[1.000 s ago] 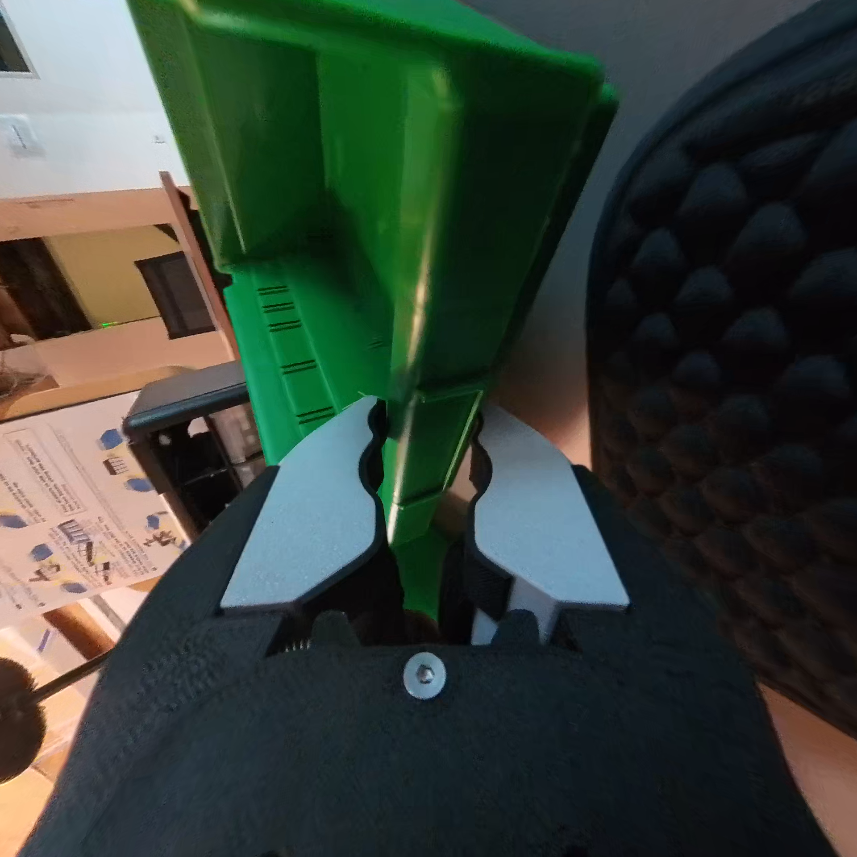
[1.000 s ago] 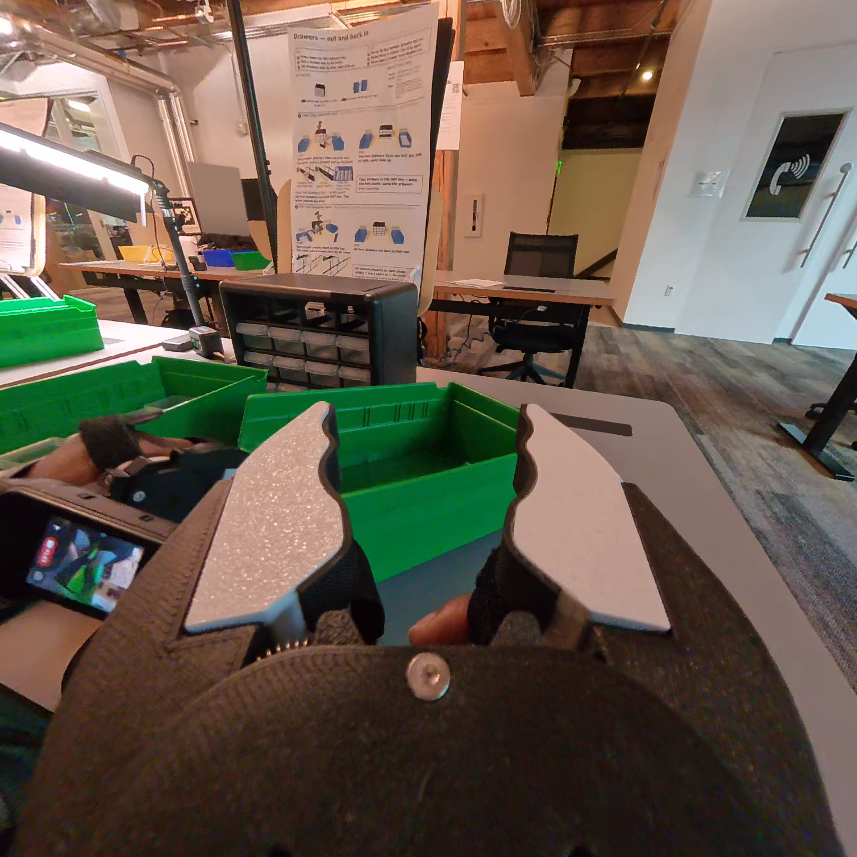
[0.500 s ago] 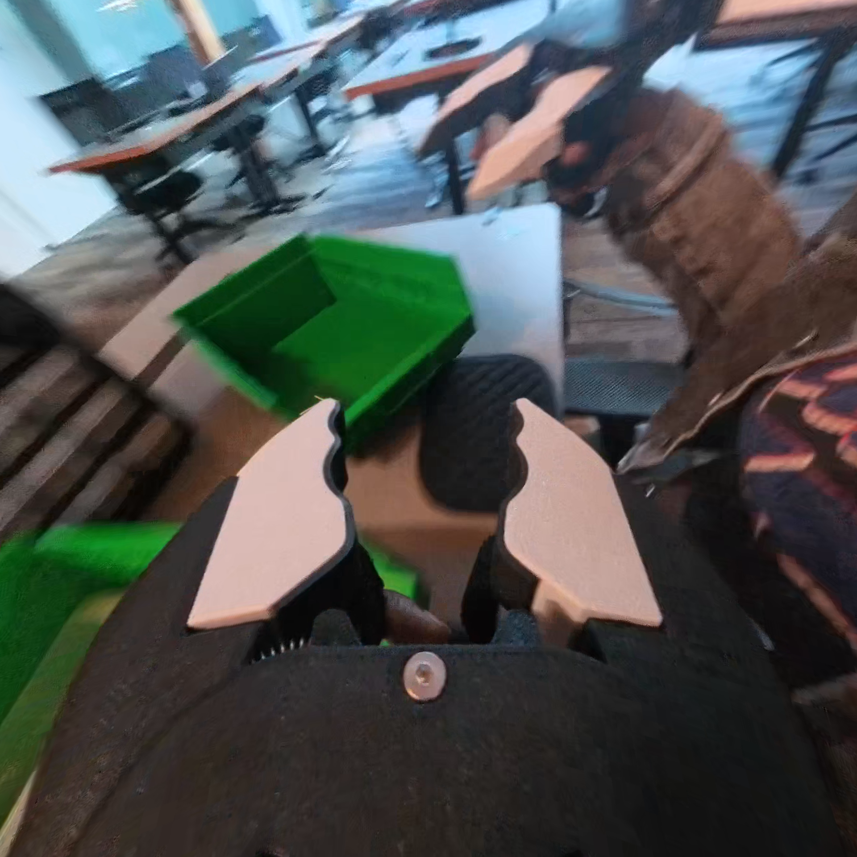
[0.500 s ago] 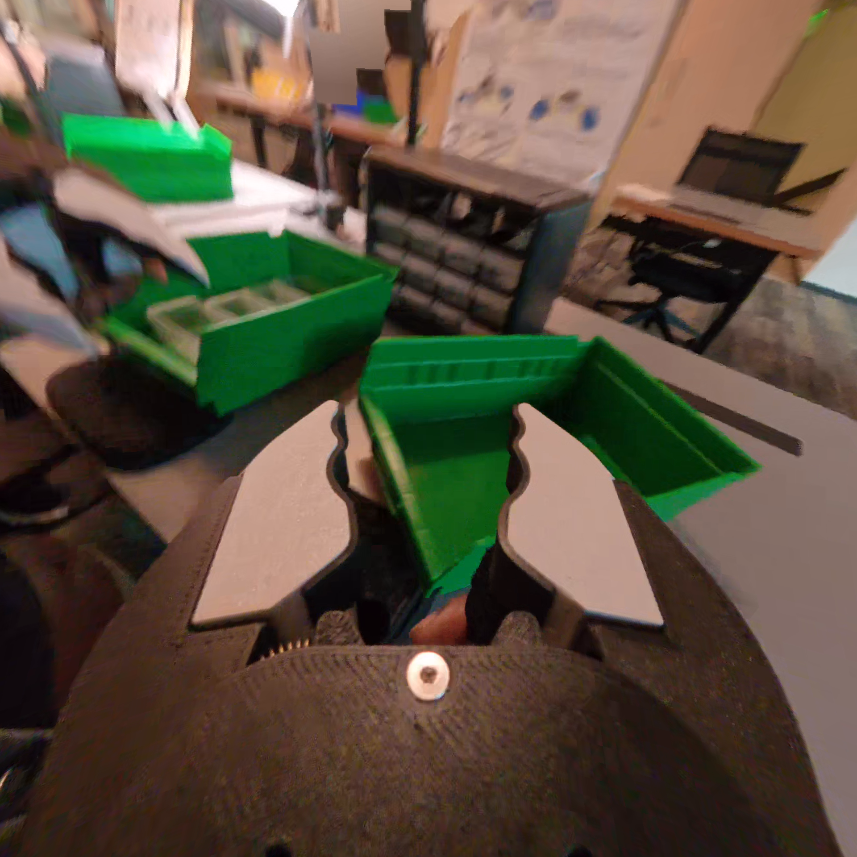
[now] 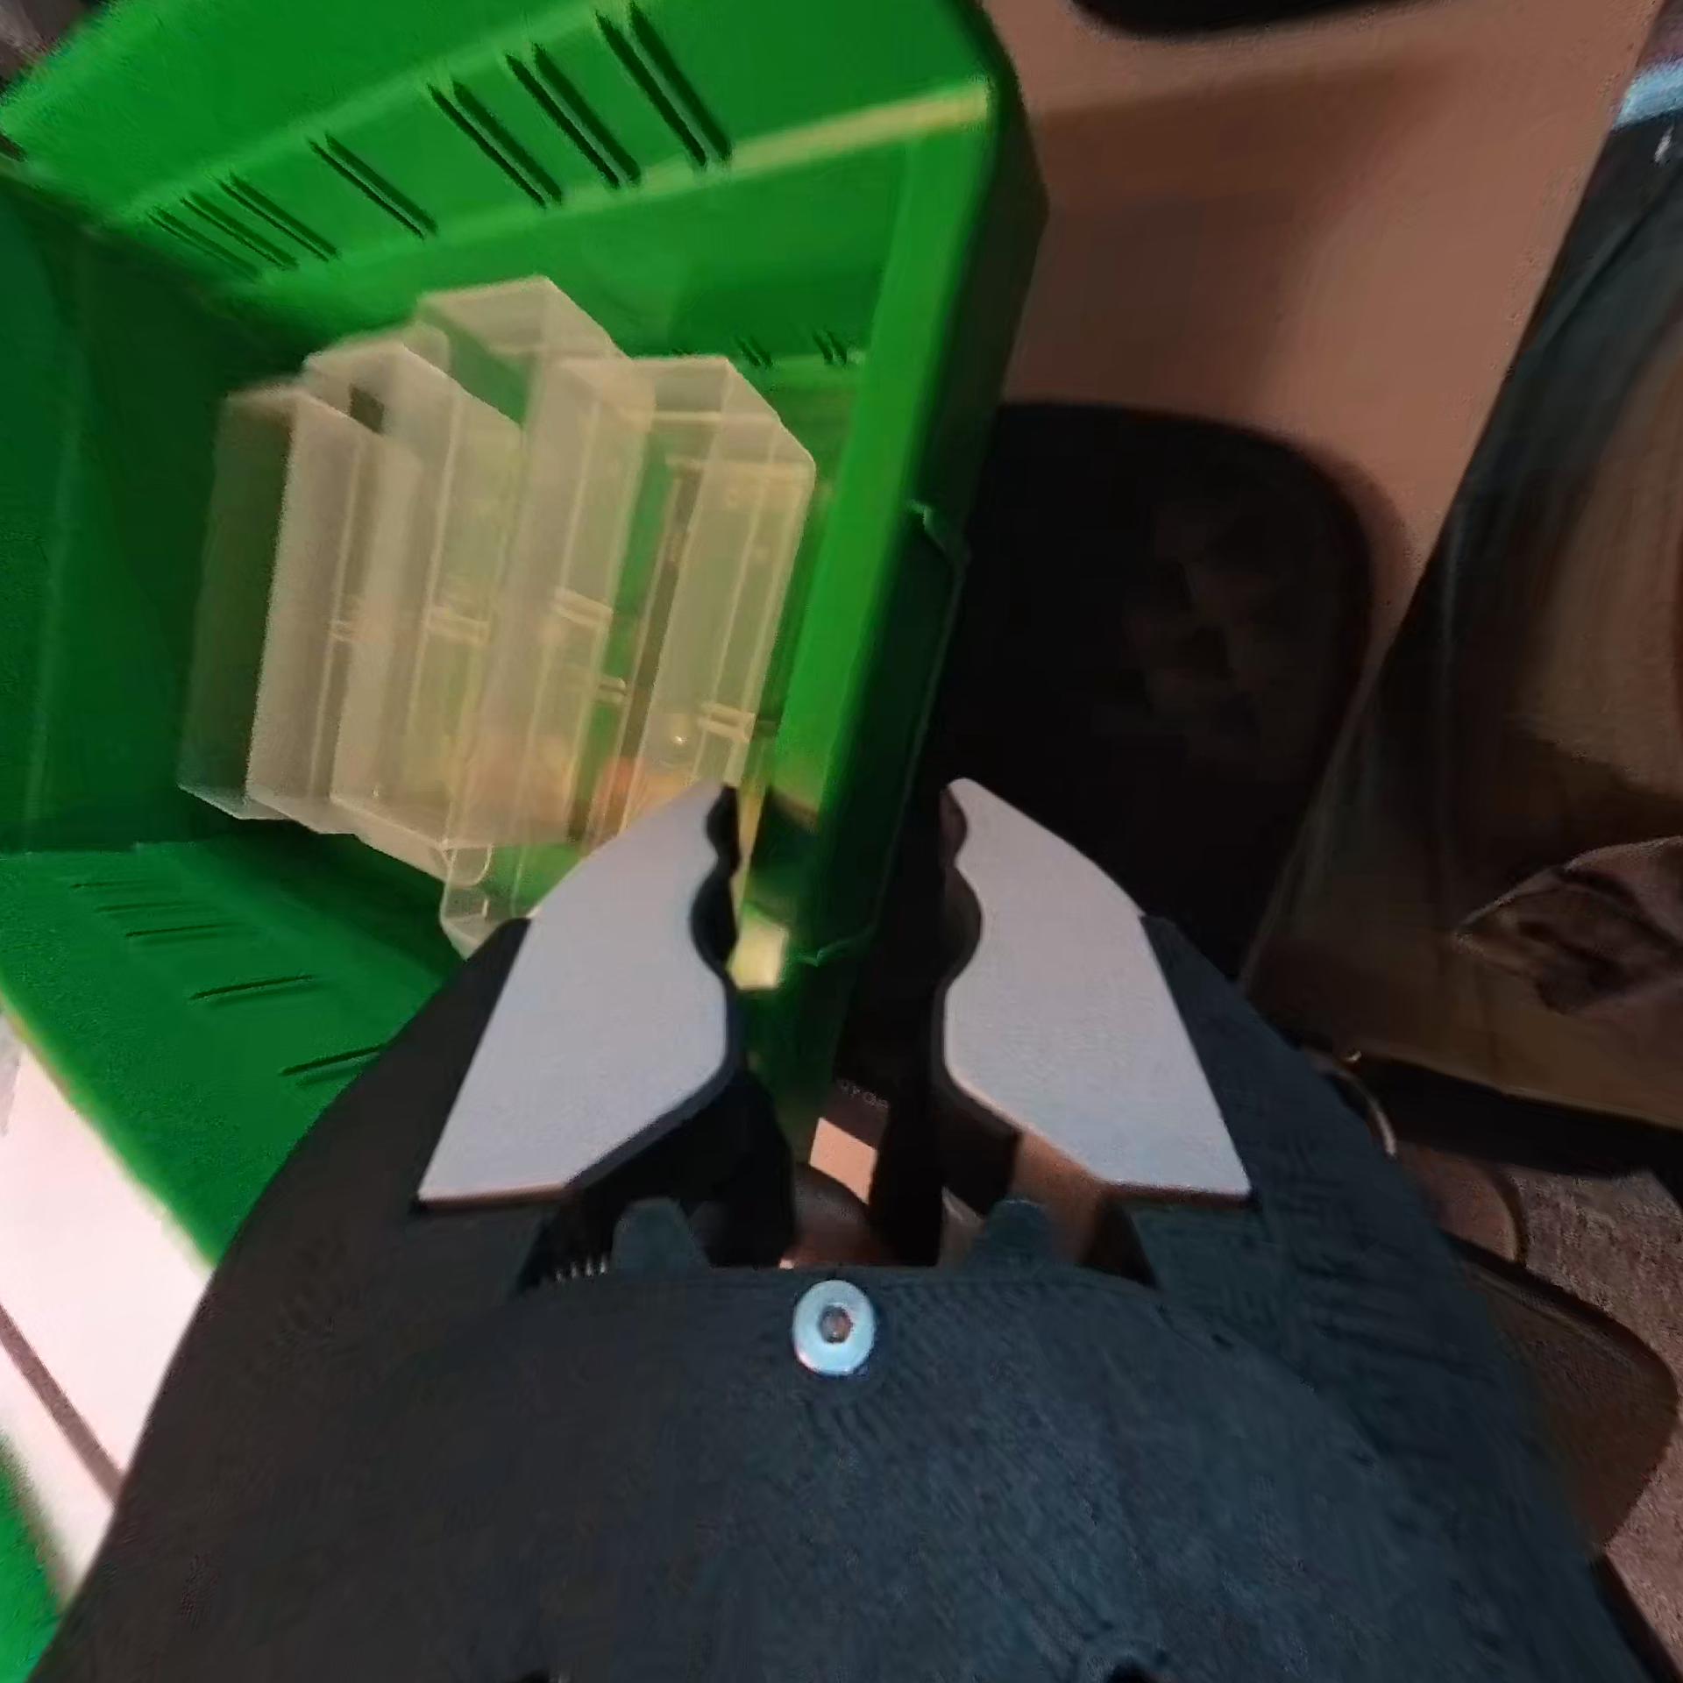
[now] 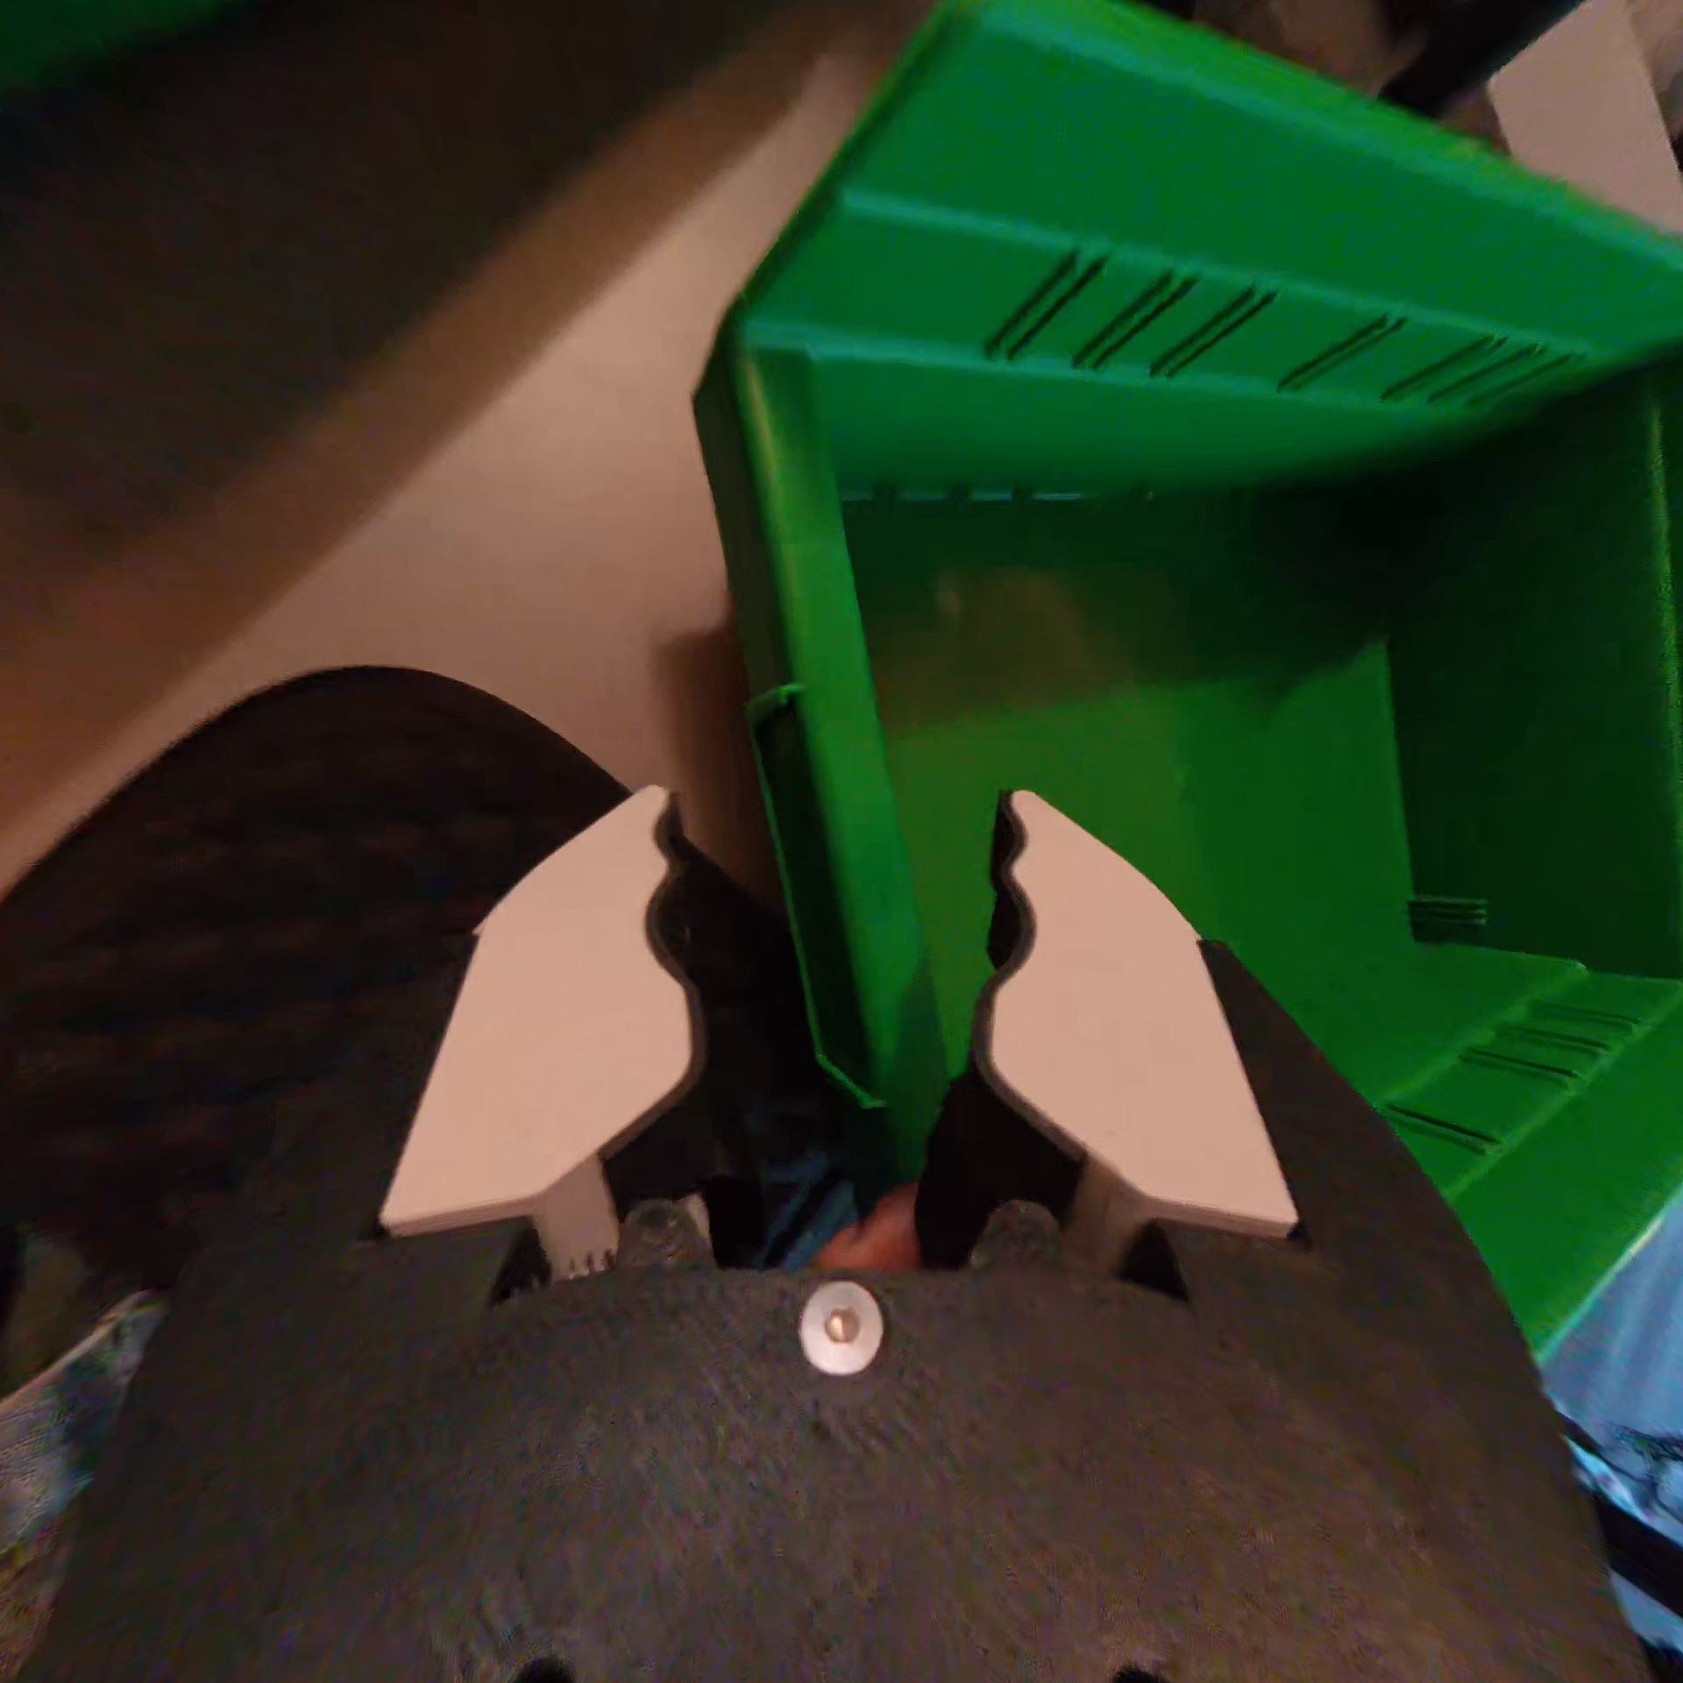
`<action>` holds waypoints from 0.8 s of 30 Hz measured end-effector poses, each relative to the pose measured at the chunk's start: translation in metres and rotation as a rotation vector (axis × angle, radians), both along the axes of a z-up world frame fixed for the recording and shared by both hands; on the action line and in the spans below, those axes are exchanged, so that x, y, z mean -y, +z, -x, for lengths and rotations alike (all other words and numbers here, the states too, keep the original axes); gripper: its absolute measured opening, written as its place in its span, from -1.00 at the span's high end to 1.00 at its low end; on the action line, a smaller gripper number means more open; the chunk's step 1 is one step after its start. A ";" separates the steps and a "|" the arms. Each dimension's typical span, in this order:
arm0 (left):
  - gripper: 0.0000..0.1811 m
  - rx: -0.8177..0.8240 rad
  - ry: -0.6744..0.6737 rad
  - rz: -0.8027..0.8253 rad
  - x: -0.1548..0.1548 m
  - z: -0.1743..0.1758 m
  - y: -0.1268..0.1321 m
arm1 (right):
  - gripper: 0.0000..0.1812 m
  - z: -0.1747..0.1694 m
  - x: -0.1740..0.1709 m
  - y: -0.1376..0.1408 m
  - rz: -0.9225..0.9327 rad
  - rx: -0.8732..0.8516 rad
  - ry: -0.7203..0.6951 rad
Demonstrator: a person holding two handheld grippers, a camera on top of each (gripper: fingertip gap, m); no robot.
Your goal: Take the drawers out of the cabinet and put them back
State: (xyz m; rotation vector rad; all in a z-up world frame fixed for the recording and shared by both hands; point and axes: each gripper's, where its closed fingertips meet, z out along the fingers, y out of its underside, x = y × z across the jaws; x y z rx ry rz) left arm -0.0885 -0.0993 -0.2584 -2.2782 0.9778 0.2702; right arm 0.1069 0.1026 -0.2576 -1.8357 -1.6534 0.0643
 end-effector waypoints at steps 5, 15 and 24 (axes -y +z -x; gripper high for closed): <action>0.63 -0.038 0.017 0.003 0.000 0.009 -0.005 | 0.66 -0.013 -0.006 -0.011 0.013 0.066 0.048; 0.65 -0.113 0.156 0.043 0.032 0.092 -0.009 | 0.66 -0.089 -0.023 -0.024 0.063 0.144 0.141; 0.66 -0.157 0.151 0.099 0.085 0.171 -0.026 | 0.65 -0.154 -0.046 -0.026 0.084 0.171 0.052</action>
